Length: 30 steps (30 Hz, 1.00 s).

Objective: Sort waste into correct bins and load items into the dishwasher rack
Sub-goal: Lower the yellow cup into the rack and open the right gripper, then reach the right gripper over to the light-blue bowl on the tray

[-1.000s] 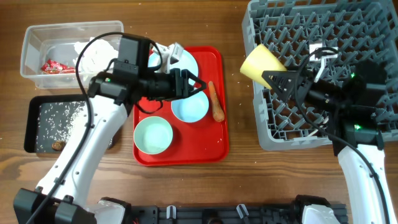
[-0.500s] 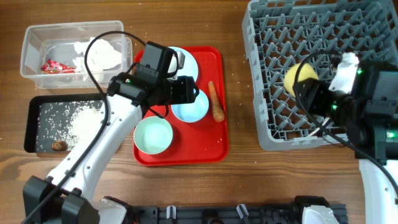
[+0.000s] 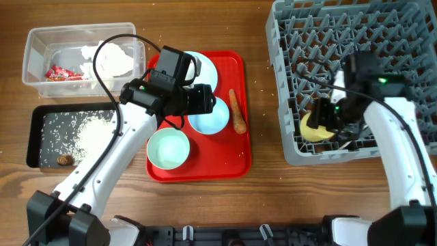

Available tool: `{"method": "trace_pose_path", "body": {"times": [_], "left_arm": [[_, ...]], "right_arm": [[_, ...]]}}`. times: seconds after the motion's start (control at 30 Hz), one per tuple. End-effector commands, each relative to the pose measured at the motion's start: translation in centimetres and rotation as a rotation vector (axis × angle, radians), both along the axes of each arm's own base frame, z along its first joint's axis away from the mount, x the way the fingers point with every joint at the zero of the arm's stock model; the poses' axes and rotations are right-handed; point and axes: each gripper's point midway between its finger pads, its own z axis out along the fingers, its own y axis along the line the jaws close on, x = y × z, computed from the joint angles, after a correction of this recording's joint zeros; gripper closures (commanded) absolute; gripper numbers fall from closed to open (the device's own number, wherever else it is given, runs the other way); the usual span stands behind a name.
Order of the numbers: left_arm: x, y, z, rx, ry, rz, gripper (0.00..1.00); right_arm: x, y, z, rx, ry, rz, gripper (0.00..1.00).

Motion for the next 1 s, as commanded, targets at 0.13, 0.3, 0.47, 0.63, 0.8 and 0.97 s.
{"method": "trace_pose_path", "body": {"times": [0.13,0.3,0.47,0.63,0.8,0.97], "left_arm": [[0.2,0.4,-0.3,0.032,-0.005,0.004,0.30],[0.2,0.4,-0.3,0.032,-0.005,0.004,0.29],[0.2,0.4,-0.3,0.032,-0.004,0.004,0.29],[-0.1,0.5,-0.5,0.038,0.010,0.004,0.29],[-0.2,0.7,-0.6,0.046,0.014,0.006,0.29],[-0.2,0.7,-0.6,0.048,0.014,0.007,0.28]], "right_arm": [[0.8,0.1,-1.5,-0.102,0.030,0.008,0.19],[2.2,0.1,-0.4,-0.106,-0.024,-0.005,0.12],[4.1,1.2,4.0,-0.044,-0.115,0.034,0.13],[1.5,1.8,2.6,-0.036,-0.008,0.077,0.34],[-0.1,2.8,2.2,-0.037,0.052,0.119,0.73],[-0.5,4.0,2.1,-0.043,0.054,0.167,0.74]]}}
